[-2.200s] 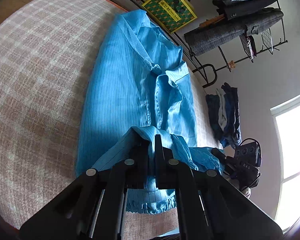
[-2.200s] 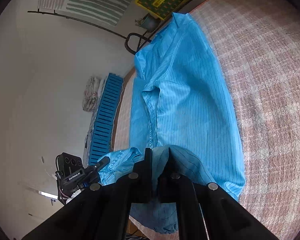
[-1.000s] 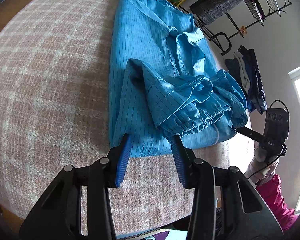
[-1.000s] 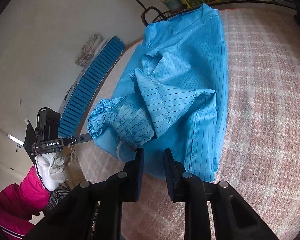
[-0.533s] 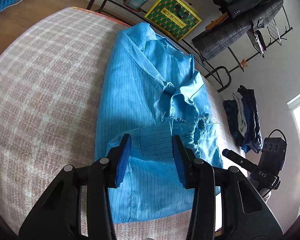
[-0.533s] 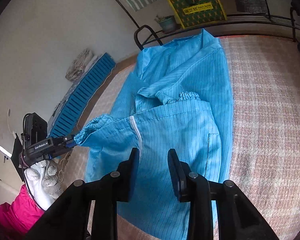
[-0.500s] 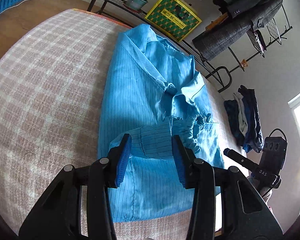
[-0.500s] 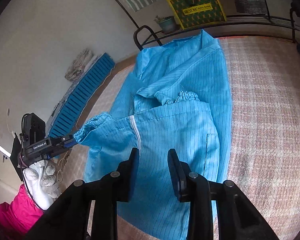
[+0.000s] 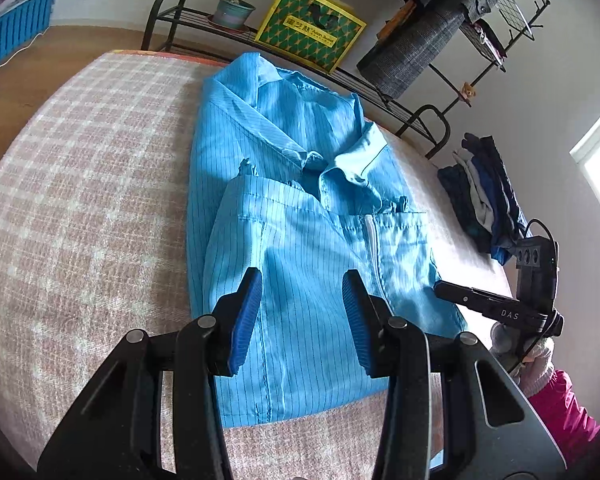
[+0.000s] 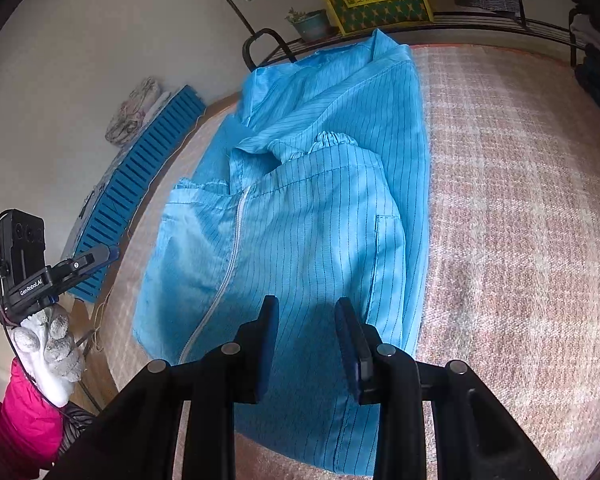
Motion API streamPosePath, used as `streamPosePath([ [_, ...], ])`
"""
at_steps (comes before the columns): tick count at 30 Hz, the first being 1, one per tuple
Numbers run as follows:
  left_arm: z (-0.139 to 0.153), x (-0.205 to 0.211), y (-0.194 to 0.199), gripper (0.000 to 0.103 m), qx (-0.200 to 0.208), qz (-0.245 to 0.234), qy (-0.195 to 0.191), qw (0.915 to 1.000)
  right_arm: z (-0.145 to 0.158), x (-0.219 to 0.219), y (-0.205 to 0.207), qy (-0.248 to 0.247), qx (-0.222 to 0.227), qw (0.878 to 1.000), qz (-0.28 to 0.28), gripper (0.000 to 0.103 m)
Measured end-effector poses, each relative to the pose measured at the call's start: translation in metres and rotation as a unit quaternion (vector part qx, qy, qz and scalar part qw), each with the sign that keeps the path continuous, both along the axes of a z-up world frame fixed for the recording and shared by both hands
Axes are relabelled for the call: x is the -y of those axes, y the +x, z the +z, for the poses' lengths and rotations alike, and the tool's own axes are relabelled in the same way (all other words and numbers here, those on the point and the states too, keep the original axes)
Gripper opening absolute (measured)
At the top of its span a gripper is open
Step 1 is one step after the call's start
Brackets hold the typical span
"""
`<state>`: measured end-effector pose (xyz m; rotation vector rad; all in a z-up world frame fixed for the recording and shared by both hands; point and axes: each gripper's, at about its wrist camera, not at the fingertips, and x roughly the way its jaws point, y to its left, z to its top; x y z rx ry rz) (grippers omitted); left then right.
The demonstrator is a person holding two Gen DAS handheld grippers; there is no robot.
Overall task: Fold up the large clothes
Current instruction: 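Open both tools and smooth the folded coat with the left tool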
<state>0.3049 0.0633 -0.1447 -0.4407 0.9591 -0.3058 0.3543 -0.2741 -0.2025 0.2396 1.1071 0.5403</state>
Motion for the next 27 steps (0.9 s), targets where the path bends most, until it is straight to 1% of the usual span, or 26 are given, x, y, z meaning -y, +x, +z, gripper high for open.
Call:
streamPosePath([
  [2, -0.017, 0.005, 0.013, 0.042, -0.021, 0.004, 0.013, 0.9997, -0.002, 0.000, 0.000, -0.010, -0.001, 1.000, -0.003, 0.030],
  [4, -0.035, 0.003, 0.023, 0.042, -0.040, 0.017, 0.024, 0.9988, -0.005, -0.001, -0.003, -0.027, -0.009, 1.000, -0.006, 0.027],
  [7, -0.063, -0.006, 0.037, 0.041, -0.073, 0.027, 0.019, 0.9967, -0.017, 0.002, -0.004, -0.039, -0.033, 0.999, -0.011, 0.023],
  [8, -0.065, -0.009, 0.038, 0.040, -0.063, 0.029, 0.015, 0.9975, -0.017, 0.002, -0.006, -0.038, -0.028, 0.999, -0.011, 0.023],
  [9, -0.065, -0.010, 0.040, 0.040, -0.059, 0.030, 0.019, 0.9976, -0.016, 0.002, -0.007, -0.040, -0.029, 0.999, -0.008, 0.023],
  [11, -0.062, -0.011, 0.039, 0.040, -0.061, 0.029, 0.020, 0.9975, -0.011, 0.004, -0.010, -0.036, -0.022, 0.999, -0.005, 0.024],
  [13, -0.054, -0.015, 0.034, 0.041, -0.059, 0.038, 0.019, 0.9974, -0.002, 0.010, -0.014, -0.025, -0.006, 1.000, -0.007, 0.026],
  [14, -0.049, -0.018, 0.032, 0.045, -0.060, 0.042, 0.018, 0.9972, 0.003, 0.014, -0.017, -0.019, 0.006, 1.000, -0.014, 0.031],
  [15, -0.046, -0.022, 0.027, 0.055, -0.061, 0.046, 0.015, 0.9970, 0.007, 0.021, -0.019, -0.016, 0.020, 0.999, -0.024, 0.037],
  [16, -0.042, -0.027, 0.022, 0.059, -0.057, 0.052, 0.012, 0.9969, 0.010, 0.028, -0.021, -0.015, 0.032, 0.999, -0.034, 0.041],
  [18, -0.039, -0.038, 0.011, 0.059, -0.061, 0.061, 0.001, 0.9963, 0.012, 0.043, -0.025, -0.010, 0.041, 0.998, -0.051, 0.055],
  [19, -0.040, -0.043, 0.006, 0.059, -0.067, 0.063, -0.011, 0.9957, 0.010, 0.050, -0.027, -0.005, 0.039, 0.998, -0.055, 0.058],
  [20, -0.044, -0.047, 0.002, 0.059, -0.078, 0.063, -0.026, 0.9947, 0.007, 0.057, -0.029, 0.004, 0.031, 0.998, -0.053, 0.066],
  [21, -0.049, -0.050, -0.002, 0.059, -0.092, 0.060, -0.040, 0.9931, 0.005, 0.061, -0.029, 0.013, 0.019, 0.998, -0.051, 0.070],
  [24, -0.069, -0.059, -0.012, 0.059, -0.132, 0.066, -0.071, 0.9865, -0.011, 0.069, -0.031, 0.018, -0.017, 0.998, -0.051, 0.071],
  [25, -0.075, -0.062, -0.013, 0.059, -0.143, 0.071, -0.085, 0.9835, -0.015, 0.072, -0.032, 0.028, -0.019, 0.998, -0.052, 0.071],
  [26, -0.076, -0.066, -0.014, 0.059, -0.139, 0.077, -0.102, 0.9820, -0.015, 0.073, -0.033, 0.039, -0.014, 0.998, -0.054, 0.072],
  [27, -0.077, -0.068, -0.013, 0.059, -0.144, 0.079, -0.115, 0.9798, -0.017, 0.075, -0.032, 0.055, -0.025, 0.997, -0.051, 0.072],
])
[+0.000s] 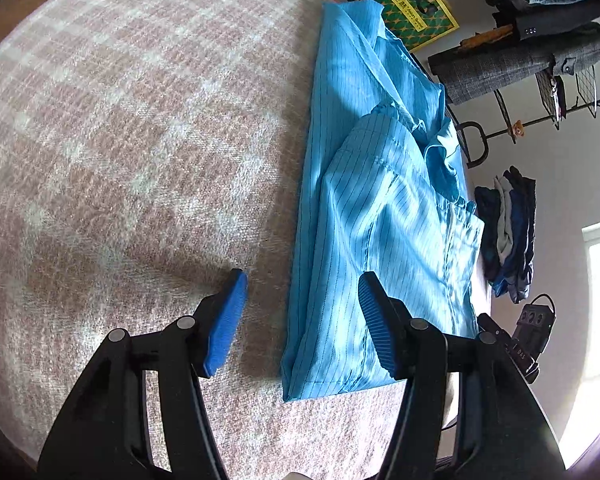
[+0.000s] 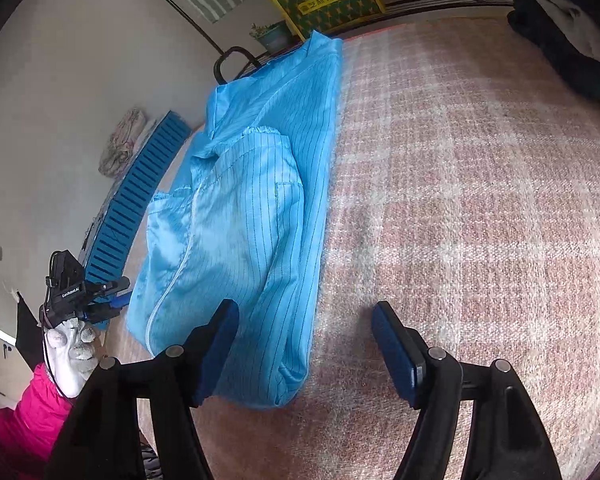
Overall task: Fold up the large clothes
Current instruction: 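Open both tools and smooth the folded coat with the left tool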
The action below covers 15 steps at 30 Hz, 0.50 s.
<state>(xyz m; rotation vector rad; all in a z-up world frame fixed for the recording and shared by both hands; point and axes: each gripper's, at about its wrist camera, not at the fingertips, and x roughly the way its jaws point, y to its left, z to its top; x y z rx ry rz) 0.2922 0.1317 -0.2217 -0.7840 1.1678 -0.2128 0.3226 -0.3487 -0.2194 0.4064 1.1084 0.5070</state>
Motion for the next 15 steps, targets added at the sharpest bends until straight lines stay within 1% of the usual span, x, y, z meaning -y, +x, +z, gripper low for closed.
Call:
streamPosePath([
  [1, 0.000, -0.001, 0.002, 0.059, -0.001, -0.001, -0.011, 0.9999, -0.002, 0.000, 0.001, 0.019, -0.007, 1.000, 0.002, 0.072],
  [2, -0.001, -0.001, 0.004, 0.059, -0.003, -0.001, -0.022, 0.9998, -0.004, 0.000, 0.001, 0.034, -0.015, 0.999, 0.004, 0.066],
  [3, -0.002, -0.001, 0.006, 0.059, -0.005, -0.001, -0.031, 0.9995, -0.008, -0.003, 0.002, 0.045, -0.024, 0.999, 0.011, 0.053],
  [4, -0.002, 0.001, 0.008, 0.059, -0.003, -0.001, -0.032, 0.9995, -0.012, -0.007, 0.003, 0.051, -0.035, 0.998, 0.019, 0.046],
  [5, 0.000, 0.003, 0.011, 0.055, 0.000, -0.006, -0.024, 0.9997, -0.013, -0.010, 0.002, 0.045, -0.033, 0.998, 0.018, 0.042],
  [6, -0.001, 0.009, 0.016, 0.031, -0.001, -0.017, -0.017, 0.9997, -0.012, -0.012, 0.001, 0.041, -0.028, 0.999, 0.019, 0.021],
  [7, -0.004, 0.014, 0.019, 0.011, -0.007, -0.029, -0.010, 0.9995, -0.014, -0.016, 0.001, 0.051, -0.040, 0.998, 0.028, 0.015],
  [8, -0.004, 0.018, 0.021, 0.010, -0.008, -0.033, 0.004, 0.9994, -0.015, -0.018, 0.000, 0.053, -0.043, 0.997, 0.023, 0.012],
  [9, -0.002, 0.022, 0.021, 0.007, -0.002, -0.038, 0.016, 0.9991, -0.014, -0.020, -0.003, 0.049, -0.041, 0.998, 0.017, 0.008],
  [10, 0.000, 0.025, 0.023, 0.005, 0.002, -0.045, 0.029, 0.9986, -0.013, -0.023, -0.005, 0.046, -0.042, 0.998, 0.015, 0.007],
  [13, 0.010, 0.027, 0.023, 0.004, 0.012, -0.065, 0.062, 0.9959, -0.011, -0.034, -0.016, 0.038, -0.057, 0.998, 0.008, 0.004],
  [15, 0.016, 0.026, 0.023, 0.003, 0.016, -0.075, 0.081, 0.9937, -0.009, -0.046, -0.027, 0.028, -0.064, 0.997, 0.022, 0.003],
])
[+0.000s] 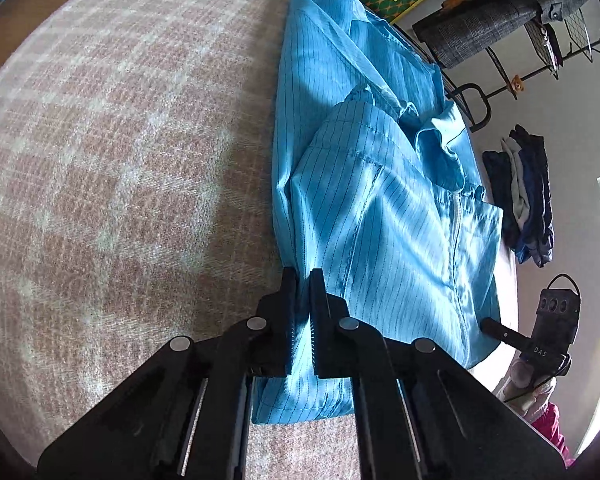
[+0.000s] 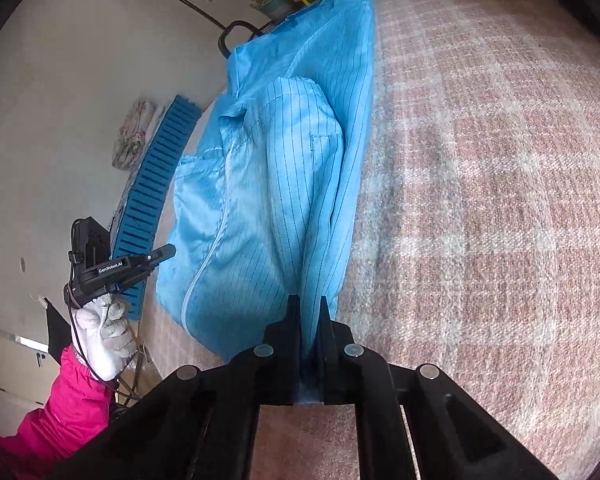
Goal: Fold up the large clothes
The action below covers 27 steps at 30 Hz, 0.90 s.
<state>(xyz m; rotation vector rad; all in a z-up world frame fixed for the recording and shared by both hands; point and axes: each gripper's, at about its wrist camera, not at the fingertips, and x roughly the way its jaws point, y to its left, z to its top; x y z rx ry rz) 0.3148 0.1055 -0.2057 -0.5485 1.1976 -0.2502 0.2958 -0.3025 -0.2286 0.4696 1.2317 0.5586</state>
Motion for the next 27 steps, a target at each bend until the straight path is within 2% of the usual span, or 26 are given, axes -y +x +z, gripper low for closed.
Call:
streamPosePath([
  [3, 0.004, -0.001, -0.010, 0.003, -0.002, -0.016, 0.019, 0.9997, 0.005, -0.016, -0.017, -0.018, -0.004, 0.999, 0.026, 0.002],
  [8, 0.003, 0.006, -0.038, 0.003, -0.015, -0.070, 0.060, 0.9956, 0.008, -0.026, -0.035, -0.040, -0.012, 0.997, 0.066, 0.004],
  [10, 0.006, 0.003, -0.041, 0.012, -0.018, -0.080, 0.076, 0.9937, 0.012, -0.031, -0.036, -0.063, -0.005, 0.994, 0.091, 0.017],
  [12, 0.012, -0.007, -0.039, 0.018, -0.022, -0.082, 0.061, 0.9945, 0.023, -0.024, -0.034, -0.079, 0.010, 0.993, 0.087, 0.032],
  [14, 0.029, -0.020, -0.035, 0.020, 0.001, -0.076, 0.062, 0.9952, 0.042, -0.010, -0.027, -0.083, 0.035, 0.993, 0.074, 0.033],
  [18, 0.064, -0.039, -0.002, 0.020, 0.055, -0.056, 0.066, 0.9947, 0.092, 0.006, 0.011, -0.081, 0.095, 0.990, 0.062, 0.033],
  [22, 0.076, -0.045, 0.054, 0.020, 0.094, -0.049, 0.075, 0.9915, 0.130, -0.010, 0.074, -0.075, 0.144, 0.985, 0.067, 0.030],
  [25, 0.073, -0.037, 0.101, 0.020, 0.108, -0.042, 0.059, 0.9915, 0.141, -0.037, 0.125, -0.075, 0.161, 0.980, 0.087, 0.022],
  [27, 0.068, -0.033, 0.126, 0.020, 0.118, -0.032, 0.053, 0.9911, 0.137, -0.063, 0.161, -0.068, 0.161, 0.979, 0.103, 0.017],
])
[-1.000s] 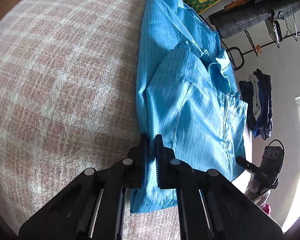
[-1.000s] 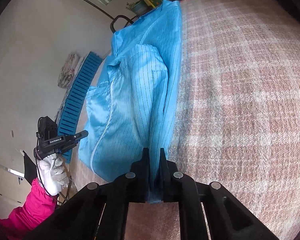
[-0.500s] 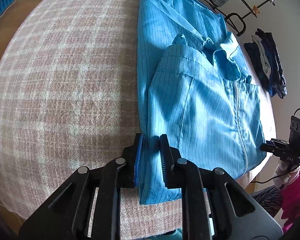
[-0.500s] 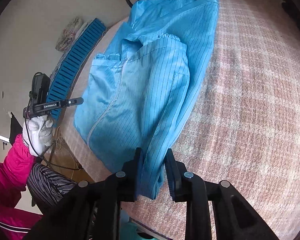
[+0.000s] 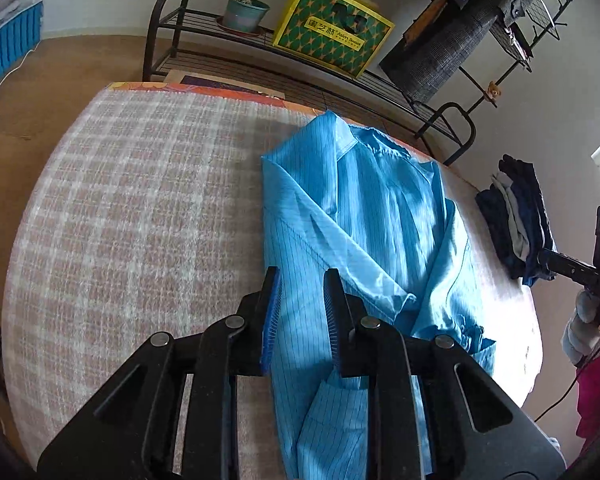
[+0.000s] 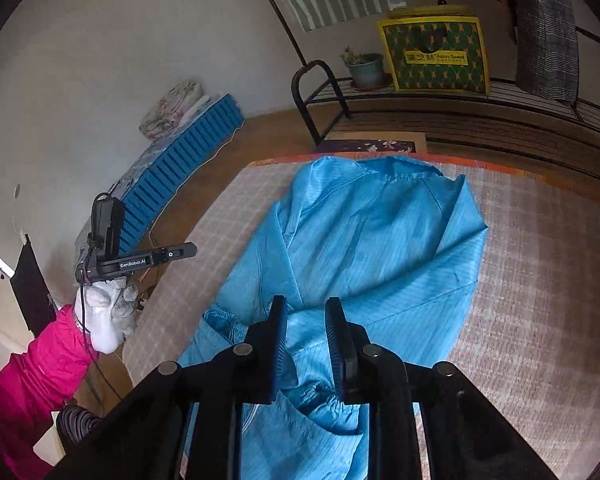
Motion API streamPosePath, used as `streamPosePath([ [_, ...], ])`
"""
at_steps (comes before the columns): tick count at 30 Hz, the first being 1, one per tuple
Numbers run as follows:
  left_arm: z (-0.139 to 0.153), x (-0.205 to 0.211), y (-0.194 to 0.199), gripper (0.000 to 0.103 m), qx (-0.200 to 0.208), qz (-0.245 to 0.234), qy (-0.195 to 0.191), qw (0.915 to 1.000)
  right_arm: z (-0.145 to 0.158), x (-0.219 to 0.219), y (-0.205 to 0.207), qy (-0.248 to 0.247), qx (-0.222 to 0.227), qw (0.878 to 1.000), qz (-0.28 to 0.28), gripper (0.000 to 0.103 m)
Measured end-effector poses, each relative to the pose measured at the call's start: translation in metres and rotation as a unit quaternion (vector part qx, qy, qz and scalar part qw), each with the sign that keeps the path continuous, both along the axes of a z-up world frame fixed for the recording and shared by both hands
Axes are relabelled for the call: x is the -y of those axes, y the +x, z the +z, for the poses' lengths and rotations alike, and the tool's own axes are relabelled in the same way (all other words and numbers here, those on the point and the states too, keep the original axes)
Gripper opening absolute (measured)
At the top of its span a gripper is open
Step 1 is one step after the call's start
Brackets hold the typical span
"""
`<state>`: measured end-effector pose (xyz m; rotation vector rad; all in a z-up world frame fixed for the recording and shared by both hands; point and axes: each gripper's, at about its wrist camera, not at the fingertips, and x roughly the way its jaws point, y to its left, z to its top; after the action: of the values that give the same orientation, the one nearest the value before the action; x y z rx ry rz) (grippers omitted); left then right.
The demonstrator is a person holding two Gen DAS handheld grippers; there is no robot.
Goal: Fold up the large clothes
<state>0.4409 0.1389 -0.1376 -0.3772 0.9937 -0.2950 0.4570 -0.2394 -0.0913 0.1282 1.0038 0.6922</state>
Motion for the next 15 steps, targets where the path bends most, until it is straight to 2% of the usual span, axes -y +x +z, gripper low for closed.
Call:
streamPosePath([
  [5, -0.020, 0.009, 0.054, 0.020, 0.014, 0.019, -0.040, 0.9989, -0.037, -0.066, 0.082, 0.012, -0.026, 0.999, 0.019, 0.011],
  [8, -0.033, 0.015, 0.081, 0.020, 0.024, 0.026, -0.046, 0.9983, -0.069, -0.098, 0.127, 0.009, -0.045, 0.999, 0.020, 0.010],
  [13, -0.068, 0.022, 0.107, 0.020, 0.004, 0.024, -0.047, 0.9986, -0.123, -0.142, 0.181, 0.040, -0.097, 0.994, 0.031, 0.009],
  [15, -0.079, 0.024, 0.112, 0.020, -0.005, 0.019, -0.043, 0.9989, -0.137, -0.158, 0.193, 0.029, -0.093, 0.995, 0.037, 0.009],
])
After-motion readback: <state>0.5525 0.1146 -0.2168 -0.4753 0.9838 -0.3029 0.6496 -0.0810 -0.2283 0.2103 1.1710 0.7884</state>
